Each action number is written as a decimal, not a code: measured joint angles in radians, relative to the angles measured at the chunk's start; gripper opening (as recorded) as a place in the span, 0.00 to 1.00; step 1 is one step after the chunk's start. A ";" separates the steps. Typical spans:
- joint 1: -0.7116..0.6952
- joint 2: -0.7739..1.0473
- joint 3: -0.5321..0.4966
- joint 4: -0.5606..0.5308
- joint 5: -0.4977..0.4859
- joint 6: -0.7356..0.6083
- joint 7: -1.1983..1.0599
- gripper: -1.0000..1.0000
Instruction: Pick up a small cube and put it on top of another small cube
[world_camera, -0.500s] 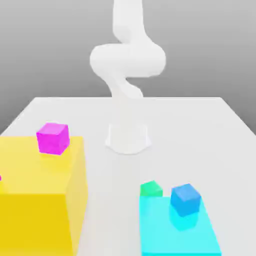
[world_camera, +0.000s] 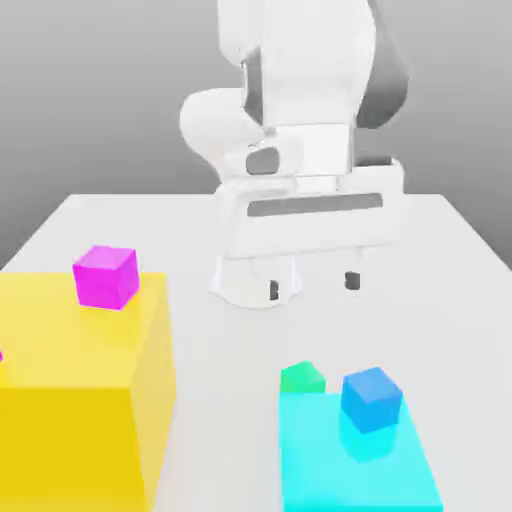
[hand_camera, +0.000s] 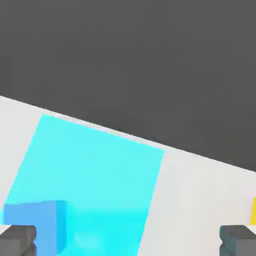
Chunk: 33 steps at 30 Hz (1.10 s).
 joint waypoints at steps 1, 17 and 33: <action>0.010 0.042 0.003 -0.039 0.000 0.035 -0.016 0.50; 0.051 0.511 -0.003 -0.069 -0.008 0.408 -0.051 0.00; -0.077 0.207 -0.043 0.073 0.006 -0.014 -0.062 0.00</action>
